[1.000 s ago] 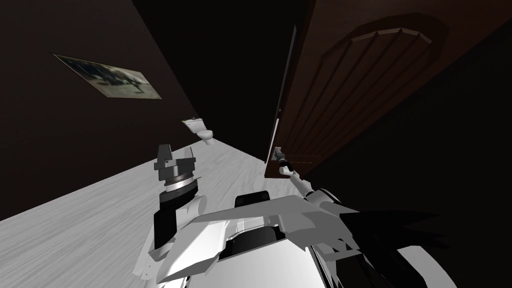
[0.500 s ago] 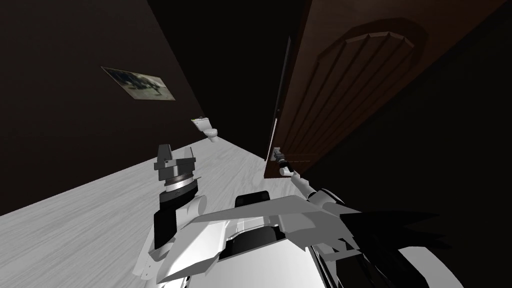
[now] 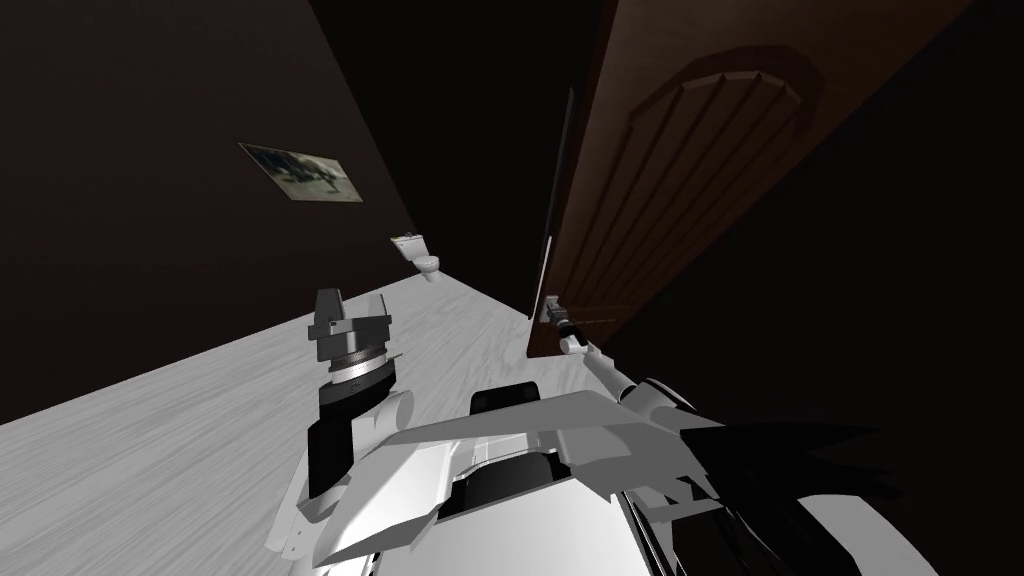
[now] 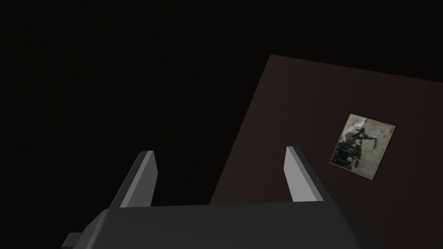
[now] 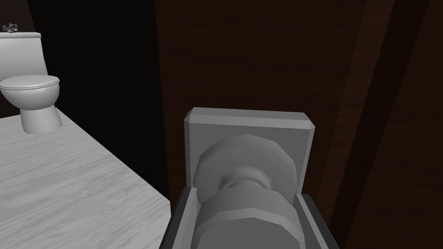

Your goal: Pull the door open

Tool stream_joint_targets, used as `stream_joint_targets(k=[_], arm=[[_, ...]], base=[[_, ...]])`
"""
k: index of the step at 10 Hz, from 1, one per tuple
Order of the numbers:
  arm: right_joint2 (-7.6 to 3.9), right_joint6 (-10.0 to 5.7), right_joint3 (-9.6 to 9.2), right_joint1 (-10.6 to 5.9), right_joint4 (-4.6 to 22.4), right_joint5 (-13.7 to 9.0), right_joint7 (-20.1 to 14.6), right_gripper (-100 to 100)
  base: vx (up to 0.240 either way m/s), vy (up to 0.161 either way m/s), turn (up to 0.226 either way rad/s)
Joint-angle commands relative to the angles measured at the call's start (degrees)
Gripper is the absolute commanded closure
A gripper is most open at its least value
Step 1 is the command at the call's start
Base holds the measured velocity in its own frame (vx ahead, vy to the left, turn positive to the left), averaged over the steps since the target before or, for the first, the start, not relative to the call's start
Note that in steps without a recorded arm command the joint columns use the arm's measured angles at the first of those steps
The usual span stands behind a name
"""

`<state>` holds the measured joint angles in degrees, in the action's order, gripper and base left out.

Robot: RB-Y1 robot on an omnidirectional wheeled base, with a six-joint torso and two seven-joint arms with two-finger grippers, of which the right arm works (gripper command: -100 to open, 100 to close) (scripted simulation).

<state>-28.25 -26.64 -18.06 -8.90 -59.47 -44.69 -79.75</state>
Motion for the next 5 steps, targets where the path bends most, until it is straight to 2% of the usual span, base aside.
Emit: stream_joint_targets(k=[1,5], arm=[[-2.06,-1.07,-2.38,0.9,-1.8,0.5,-2.1,100],[-5.43,-2.58,-6.27,2.64,-4.9,1.3,-5.3,100]], base=[[-0.158,-0.04,-0.032],[-0.112,-0.042,-0.022]])
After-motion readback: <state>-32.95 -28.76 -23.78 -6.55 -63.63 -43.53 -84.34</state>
